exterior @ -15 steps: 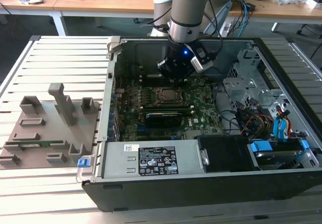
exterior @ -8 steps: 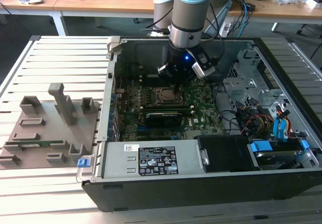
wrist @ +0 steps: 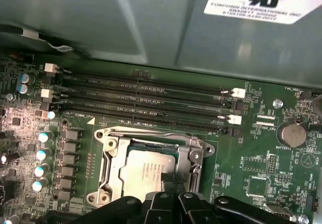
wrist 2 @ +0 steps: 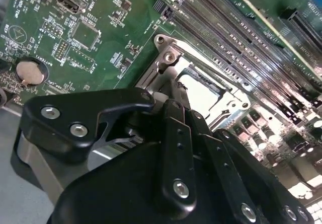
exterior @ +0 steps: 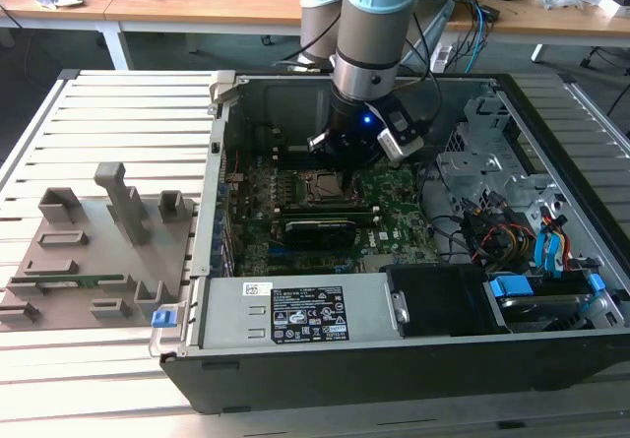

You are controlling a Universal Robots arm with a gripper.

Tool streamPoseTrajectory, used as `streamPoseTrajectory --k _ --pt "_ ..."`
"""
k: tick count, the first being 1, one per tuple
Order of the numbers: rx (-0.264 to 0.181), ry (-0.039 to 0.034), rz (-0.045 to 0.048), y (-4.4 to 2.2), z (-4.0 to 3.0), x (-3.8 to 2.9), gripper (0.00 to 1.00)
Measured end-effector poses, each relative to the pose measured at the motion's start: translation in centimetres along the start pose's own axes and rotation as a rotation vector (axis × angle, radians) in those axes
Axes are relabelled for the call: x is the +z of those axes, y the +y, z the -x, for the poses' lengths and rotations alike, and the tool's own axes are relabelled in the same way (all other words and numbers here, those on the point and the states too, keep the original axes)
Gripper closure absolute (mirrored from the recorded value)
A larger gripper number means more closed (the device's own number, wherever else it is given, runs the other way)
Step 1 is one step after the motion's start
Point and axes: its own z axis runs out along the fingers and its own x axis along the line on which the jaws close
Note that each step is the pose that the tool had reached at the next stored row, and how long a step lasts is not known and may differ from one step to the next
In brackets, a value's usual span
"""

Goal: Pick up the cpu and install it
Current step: 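Install the first cpu locking lever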

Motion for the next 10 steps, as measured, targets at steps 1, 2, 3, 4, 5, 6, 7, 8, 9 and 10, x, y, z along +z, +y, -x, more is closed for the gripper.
streamPoseTrajectory --k 1,2,3,4,5,6,7,8,9,10 --pt "0.0 0.0002 -0.0004 -0.04 -0.01 -0.07 0.89" --pt "0.0 0.0001 -0.0004 -0.05 -0.02 -0.31 0.89" --pt "0.0 -0.0004 -0.0008 -0.04 -0.02 -0.88 0.89" --pt "0.0 -0.0005 -0.002 -0.04 -0.03 -1.61 0.89" --pt "0.0 -0.0007 -0.0023 -0.04 -0.04 -2.03 0.89" --pt "0.0 -0.0008 -0.0028 -0.04 -0.05 -2.37 0.89" --pt "0.0 -0.0007 -0.0036 -0.04 -0.06 -3.01 0.89" --pt "0.0 -0.0007 -0.0039 -0.04 -0.07 -3.39 0.89" --pt "0.0 -0.0007 -0.0044 -0.03 -0.08 -3.69 0.89" --pt "0.0 -0.0005 -0.0052 -0.04 -0.09 -4.26 0.89"
